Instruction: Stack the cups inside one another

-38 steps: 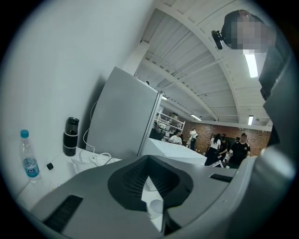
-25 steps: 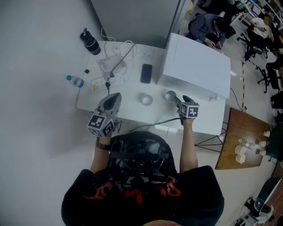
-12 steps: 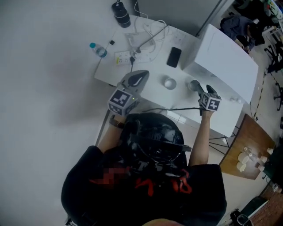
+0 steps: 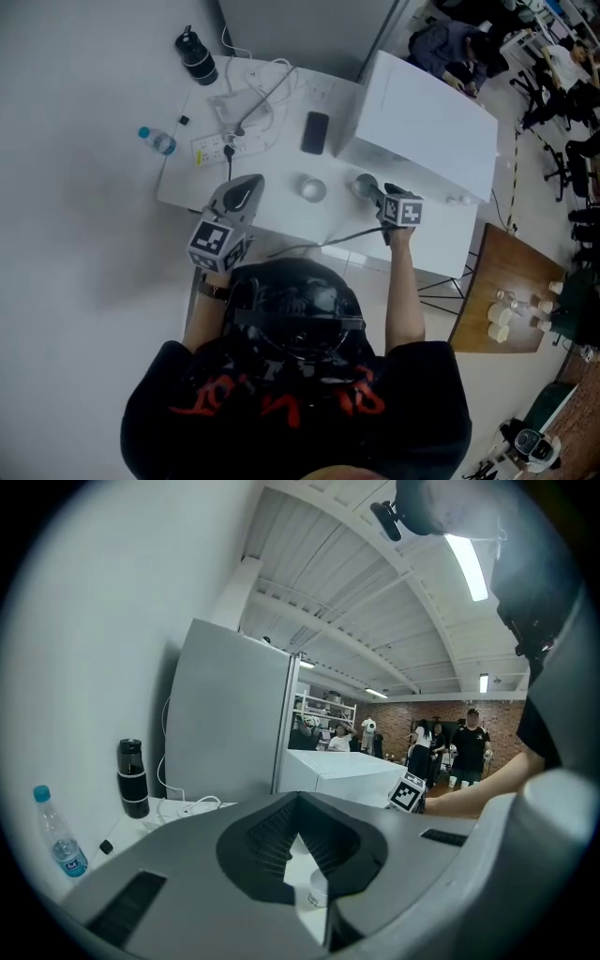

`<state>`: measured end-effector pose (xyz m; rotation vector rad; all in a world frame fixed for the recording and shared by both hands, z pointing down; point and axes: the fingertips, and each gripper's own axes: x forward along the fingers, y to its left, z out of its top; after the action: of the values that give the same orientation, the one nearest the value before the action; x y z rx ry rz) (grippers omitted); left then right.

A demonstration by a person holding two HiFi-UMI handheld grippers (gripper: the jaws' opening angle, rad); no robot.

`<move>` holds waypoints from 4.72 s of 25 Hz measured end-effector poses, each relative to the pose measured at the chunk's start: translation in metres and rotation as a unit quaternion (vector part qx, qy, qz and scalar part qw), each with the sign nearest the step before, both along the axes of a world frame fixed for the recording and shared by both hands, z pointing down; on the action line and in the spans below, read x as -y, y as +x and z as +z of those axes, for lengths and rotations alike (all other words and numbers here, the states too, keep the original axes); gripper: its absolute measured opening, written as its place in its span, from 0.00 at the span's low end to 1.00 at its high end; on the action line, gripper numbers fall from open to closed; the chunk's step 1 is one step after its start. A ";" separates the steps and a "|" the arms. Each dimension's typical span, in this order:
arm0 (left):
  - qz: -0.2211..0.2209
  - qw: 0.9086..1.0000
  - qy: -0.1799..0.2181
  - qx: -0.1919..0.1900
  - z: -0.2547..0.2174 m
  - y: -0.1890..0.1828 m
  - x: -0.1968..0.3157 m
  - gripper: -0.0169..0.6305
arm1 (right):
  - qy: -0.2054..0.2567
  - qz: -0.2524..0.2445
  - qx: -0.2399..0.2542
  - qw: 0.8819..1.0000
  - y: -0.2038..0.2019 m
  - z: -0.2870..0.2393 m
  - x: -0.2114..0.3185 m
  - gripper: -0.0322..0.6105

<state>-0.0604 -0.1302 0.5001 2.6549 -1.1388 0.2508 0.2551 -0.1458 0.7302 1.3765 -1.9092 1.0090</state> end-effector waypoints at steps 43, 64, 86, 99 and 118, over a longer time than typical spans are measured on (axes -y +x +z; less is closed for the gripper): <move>0.062 0.998 -0.016 -0.025 0.017 0.037 0.022 0.03 | 0.110 0.007 0.014 0.994 0.010 -0.167 -0.051 0.09; -0.025 0.999 -0.021 -0.024 0.018 -0.024 0.017 0.03 | 0.061 -0.187 -0.037 0.980 -0.147 -0.120 -0.003 0.09; -0.077 0.997 -0.023 -0.021 0.021 -0.062 0.005 0.03 | -0.035 -0.194 -0.052 0.979 -0.160 -0.015 0.005 0.09; -0.066 0.997 -0.021 -0.023 0.016 -0.057 0.007 0.03 | -0.005 -0.187 -0.044 0.981 -0.169 0.007 0.013 0.10; 0.030 0.999 -0.024 -0.019 0.018 0.007 0.018 0.03 | 0.063 -0.081 0.016 0.995 -0.121 -0.029 0.003 0.13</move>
<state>-0.0537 -0.1483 0.5178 2.6430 -1.0287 0.2354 0.1340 -0.1490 0.7016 1.2554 -2.1031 0.8498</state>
